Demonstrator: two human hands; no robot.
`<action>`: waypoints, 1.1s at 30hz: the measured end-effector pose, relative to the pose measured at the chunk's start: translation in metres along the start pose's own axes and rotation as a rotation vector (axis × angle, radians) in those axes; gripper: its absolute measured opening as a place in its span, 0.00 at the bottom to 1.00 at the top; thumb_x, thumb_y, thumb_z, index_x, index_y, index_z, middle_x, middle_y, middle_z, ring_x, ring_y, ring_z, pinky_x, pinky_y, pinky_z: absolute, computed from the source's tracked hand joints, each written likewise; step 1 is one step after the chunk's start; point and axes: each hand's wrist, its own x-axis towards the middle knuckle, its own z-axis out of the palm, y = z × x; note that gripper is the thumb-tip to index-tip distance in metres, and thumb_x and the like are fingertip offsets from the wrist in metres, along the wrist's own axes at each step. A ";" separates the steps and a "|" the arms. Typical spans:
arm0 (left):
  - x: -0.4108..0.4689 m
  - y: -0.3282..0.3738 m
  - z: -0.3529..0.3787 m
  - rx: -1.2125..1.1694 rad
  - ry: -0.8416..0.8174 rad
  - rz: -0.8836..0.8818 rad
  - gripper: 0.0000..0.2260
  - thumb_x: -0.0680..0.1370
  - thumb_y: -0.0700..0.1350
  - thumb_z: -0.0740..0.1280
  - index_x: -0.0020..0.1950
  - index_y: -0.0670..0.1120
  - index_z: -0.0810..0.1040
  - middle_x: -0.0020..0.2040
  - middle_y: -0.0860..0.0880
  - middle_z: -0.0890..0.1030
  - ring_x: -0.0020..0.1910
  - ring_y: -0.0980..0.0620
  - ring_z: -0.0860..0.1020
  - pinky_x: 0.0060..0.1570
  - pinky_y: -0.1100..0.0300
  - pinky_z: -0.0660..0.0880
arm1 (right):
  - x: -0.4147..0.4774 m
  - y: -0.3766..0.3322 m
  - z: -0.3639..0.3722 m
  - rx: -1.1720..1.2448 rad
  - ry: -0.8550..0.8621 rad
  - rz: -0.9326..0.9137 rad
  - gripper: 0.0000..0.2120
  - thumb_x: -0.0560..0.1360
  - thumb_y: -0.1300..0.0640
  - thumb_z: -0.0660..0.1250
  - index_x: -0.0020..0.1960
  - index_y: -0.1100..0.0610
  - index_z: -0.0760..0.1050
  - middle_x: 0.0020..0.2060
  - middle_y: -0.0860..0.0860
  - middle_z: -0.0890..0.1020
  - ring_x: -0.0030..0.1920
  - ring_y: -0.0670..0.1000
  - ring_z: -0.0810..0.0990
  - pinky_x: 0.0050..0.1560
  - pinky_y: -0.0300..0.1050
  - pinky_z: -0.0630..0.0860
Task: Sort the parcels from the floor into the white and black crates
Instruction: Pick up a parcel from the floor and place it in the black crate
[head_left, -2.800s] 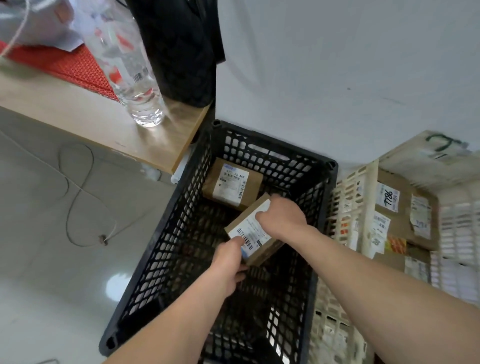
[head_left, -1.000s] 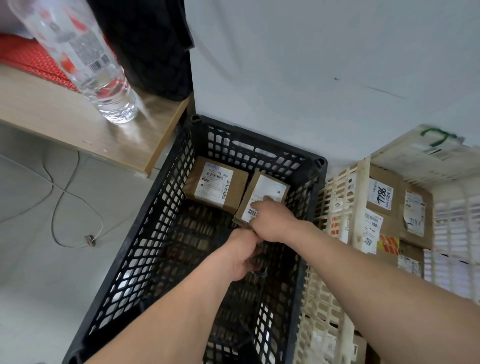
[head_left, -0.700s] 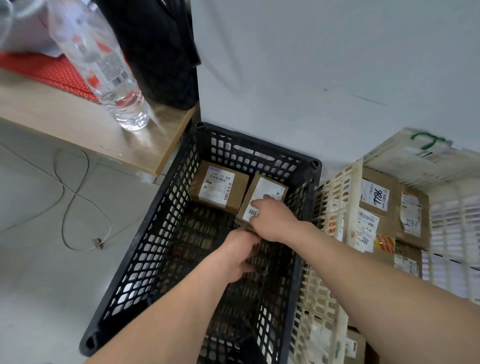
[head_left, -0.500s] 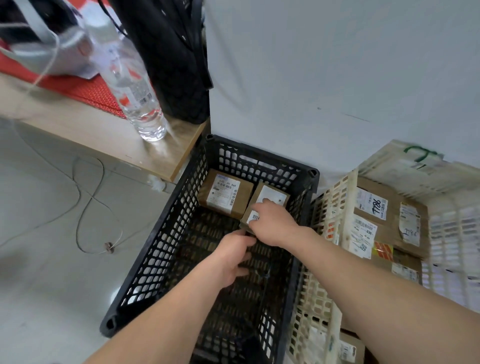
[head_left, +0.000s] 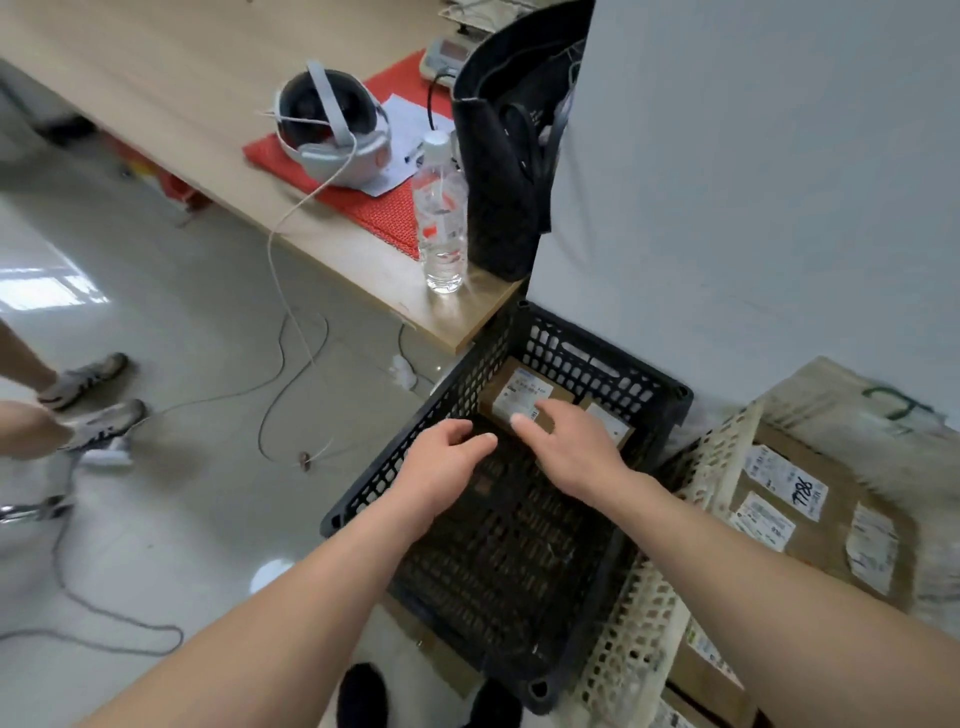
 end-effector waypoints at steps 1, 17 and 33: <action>-0.007 0.000 -0.008 0.019 0.024 0.026 0.26 0.78 0.55 0.69 0.75 0.48 0.72 0.72 0.50 0.75 0.69 0.50 0.74 0.71 0.50 0.69 | -0.005 -0.006 0.000 0.021 0.015 -0.012 0.32 0.82 0.36 0.57 0.79 0.54 0.66 0.76 0.52 0.71 0.75 0.54 0.70 0.73 0.52 0.67; -0.134 -0.065 -0.140 0.044 0.332 0.097 0.24 0.75 0.55 0.72 0.68 0.48 0.77 0.62 0.45 0.80 0.63 0.47 0.77 0.67 0.49 0.72 | -0.097 -0.126 0.067 0.229 0.072 -0.295 0.32 0.83 0.35 0.54 0.79 0.53 0.66 0.76 0.51 0.71 0.75 0.52 0.68 0.75 0.51 0.64; -0.335 -0.193 -0.229 -0.126 0.804 -0.106 0.22 0.78 0.50 0.71 0.71 0.47 0.76 0.67 0.43 0.77 0.66 0.48 0.75 0.66 0.54 0.72 | -0.229 -0.241 0.182 0.205 -0.267 -0.622 0.36 0.77 0.33 0.57 0.78 0.52 0.68 0.74 0.52 0.74 0.73 0.52 0.72 0.75 0.53 0.66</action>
